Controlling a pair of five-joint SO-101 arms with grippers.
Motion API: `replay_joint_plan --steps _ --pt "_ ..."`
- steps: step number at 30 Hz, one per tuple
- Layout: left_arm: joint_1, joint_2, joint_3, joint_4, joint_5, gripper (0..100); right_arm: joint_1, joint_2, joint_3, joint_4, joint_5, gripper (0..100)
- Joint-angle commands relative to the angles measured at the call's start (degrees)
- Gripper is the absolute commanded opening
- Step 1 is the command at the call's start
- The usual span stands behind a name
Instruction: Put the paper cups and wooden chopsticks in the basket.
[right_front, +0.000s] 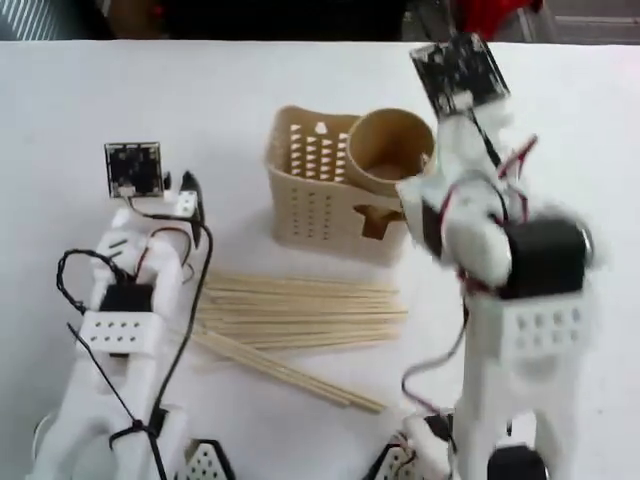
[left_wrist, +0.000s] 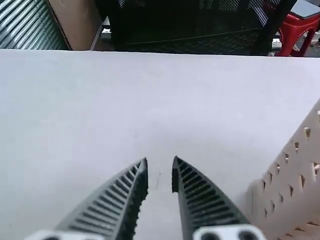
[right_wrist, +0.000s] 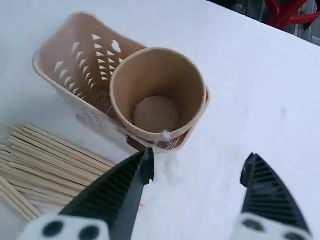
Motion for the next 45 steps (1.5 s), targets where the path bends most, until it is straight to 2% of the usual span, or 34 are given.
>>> replay_joint_plan --steps 1,4,10,14,18,22,25,35,40,45 --pt "-1.2 -1.7 -0.4 -3.8 -0.7 10 -2.2 -6.5 2.4 0.3 -0.6 27.6" --pt "-2.9 -1.4 -0.1 -6.5 -0.4 10 -5.3 -11.7 7.1 0.3 -0.6 27.6" --pt "-9.8 -1.4 2.3 -6.5 -0.1 10 -11.0 -21.2 20.2 -3.0 -0.6 27.6" --pt "-14.0 -1.5 4.9 -6.9 6.4 10 -15.4 -26.1 29.9 -8.2 -0.1 27.6" --pt "-14.5 -1.7 7.6 -6.9 13.8 10 -20.2 -28.4 37.6 -11.6 0.0 25.5" --pt "-14.5 -1.5 9.1 -6.9 14.4 10 -24.7 -28.3 42.3 -14.3 5.0 18.6" --pt "-14.5 -1.7 10.3 -6.9 14.4 10 -27.4 -28.1 45.5 -15.1 8.2 17.5" --pt "-14.5 -1.7 10.5 -6.9 14.4 10 -28.3 -9.6 50.0 -18.8 20.6 19.0" --pt "-14.6 -1.7 10.5 -6.9 14.4 10 -28.9 -3.6 52.8 -27.3 21.1 19.0" --pt "-14.5 -1.7 10.5 -6.9 14.4 10 -31.7 2.9 59.0 -35.9 25.1 19.0"
